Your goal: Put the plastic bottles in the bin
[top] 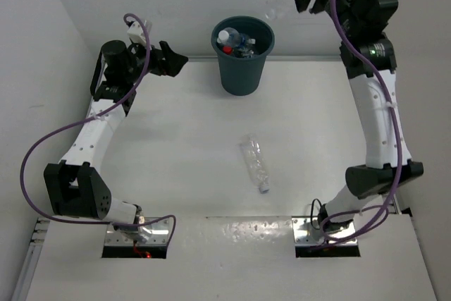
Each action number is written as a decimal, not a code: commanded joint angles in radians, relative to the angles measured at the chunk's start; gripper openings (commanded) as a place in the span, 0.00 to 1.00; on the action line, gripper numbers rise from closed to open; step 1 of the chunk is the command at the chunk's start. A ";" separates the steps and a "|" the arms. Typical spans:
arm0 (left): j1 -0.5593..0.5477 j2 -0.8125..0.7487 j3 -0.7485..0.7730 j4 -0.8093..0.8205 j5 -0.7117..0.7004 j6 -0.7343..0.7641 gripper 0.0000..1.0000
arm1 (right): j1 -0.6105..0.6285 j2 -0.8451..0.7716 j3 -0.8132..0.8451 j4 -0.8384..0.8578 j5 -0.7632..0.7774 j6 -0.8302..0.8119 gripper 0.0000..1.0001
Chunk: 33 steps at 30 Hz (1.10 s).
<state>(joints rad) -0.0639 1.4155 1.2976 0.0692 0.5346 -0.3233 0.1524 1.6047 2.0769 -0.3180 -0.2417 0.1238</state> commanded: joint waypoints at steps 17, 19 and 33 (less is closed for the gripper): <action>-0.022 -0.046 -0.029 -0.018 0.054 0.173 1.00 | 0.090 0.397 -0.055 0.352 0.093 -0.110 0.00; -0.033 -0.046 -0.029 -0.038 0.064 0.254 1.00 | 0.092 0.408 -0.075 0.324 0.087 -0.116 0.00; -0.164 -0.060 0.018 -0.372 0.477 0.812 1.00 | 0.088 0.356 0.008 0.157 -0.016 0.032 0.93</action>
<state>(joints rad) -0.1711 1.3766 1.2587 -0.1413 0.8169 0.2150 0.2401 2.0617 1.9999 -0.1860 -0.2070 0.0566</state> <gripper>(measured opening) 0.997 0.924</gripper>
